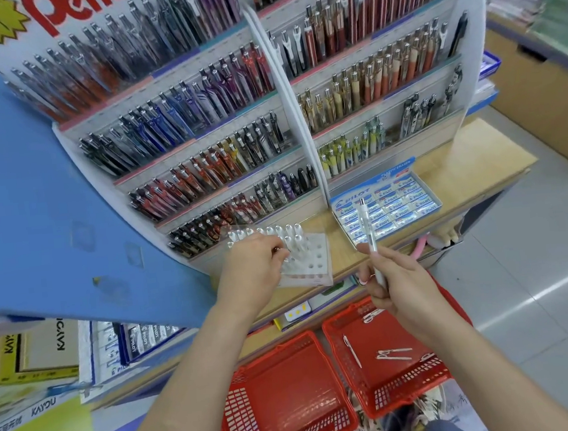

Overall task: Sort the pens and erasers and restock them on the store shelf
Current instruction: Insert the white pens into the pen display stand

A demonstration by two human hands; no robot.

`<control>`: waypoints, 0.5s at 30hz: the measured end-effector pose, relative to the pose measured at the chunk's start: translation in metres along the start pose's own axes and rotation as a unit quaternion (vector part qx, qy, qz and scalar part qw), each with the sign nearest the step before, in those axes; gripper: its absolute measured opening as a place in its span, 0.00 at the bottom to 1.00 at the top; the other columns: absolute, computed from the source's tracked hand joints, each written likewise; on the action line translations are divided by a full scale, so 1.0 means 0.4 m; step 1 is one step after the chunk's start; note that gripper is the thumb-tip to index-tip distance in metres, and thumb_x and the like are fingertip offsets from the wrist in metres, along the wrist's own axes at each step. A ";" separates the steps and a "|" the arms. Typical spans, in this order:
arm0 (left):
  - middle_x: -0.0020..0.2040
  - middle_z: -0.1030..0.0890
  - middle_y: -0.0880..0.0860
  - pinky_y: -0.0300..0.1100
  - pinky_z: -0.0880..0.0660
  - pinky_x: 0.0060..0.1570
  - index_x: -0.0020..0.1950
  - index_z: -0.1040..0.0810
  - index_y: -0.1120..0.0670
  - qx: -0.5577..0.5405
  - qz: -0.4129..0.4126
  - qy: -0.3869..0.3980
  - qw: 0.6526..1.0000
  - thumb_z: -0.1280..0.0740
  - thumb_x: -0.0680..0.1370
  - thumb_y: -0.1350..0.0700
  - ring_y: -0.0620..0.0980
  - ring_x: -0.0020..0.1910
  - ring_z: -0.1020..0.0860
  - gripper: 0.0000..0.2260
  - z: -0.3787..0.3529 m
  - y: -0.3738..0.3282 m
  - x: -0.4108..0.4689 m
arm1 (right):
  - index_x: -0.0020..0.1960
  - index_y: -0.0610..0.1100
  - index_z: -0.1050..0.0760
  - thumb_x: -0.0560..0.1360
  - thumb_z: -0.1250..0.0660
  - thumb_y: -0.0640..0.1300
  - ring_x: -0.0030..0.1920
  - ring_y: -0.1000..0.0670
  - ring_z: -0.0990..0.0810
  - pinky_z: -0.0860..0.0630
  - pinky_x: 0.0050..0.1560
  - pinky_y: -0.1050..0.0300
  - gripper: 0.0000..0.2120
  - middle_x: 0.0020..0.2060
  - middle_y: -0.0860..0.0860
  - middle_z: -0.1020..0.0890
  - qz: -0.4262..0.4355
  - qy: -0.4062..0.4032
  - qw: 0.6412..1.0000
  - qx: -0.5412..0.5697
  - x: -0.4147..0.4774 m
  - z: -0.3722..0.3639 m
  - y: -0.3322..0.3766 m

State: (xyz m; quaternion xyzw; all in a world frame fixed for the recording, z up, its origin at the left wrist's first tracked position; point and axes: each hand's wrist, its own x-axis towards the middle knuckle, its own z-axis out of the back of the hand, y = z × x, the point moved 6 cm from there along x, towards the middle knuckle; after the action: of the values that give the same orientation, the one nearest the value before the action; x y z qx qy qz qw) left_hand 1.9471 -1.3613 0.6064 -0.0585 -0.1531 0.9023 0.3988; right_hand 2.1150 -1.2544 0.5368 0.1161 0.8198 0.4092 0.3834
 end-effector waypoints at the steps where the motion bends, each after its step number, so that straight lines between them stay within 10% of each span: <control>1: 0.44 0.19 0.50 0.37 0.35 0.43 0.47 0.17 0.53 0.004 -0.002 0.004 1.000 0.33 0.77 0.53 0.49 0.45 0.23 0.06 -0.006 0.000 0.001 | 0.60 0.41 0.27 0.82 0.46 0.39 0.25 0.55 0.38 0.44 0.24 0.64 0.12 0.33 0.46 0.29 0.000 0.001 1.000 0.002 0.000 0.000 0.000; 15: 0.40 0.30 0.47 0.40 0.35 0.45 0.49 0.17 0.54 0.020 0.010 0.040 0.999 0.32 0.76 0.54 0.52 0.49 0.27 0.06 -0.062 0.011 0.026 | 0.52 0.39 0.24 0.81 0.43 0.41 0.24 0.54 0.39 0.46 0.22 0.64 0.10 0.32 0.47 0.28 0.032 0.047 0.998 -0.009 -0.008 -0.010 0.003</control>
State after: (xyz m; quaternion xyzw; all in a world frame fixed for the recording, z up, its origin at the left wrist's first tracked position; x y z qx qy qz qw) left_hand 1.9425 -1.3506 0.5817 -0.0882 -0.1187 0.9060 0.3967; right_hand 2.1140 -1.2576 0.5411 0.1189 0.8290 0.4337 0.3324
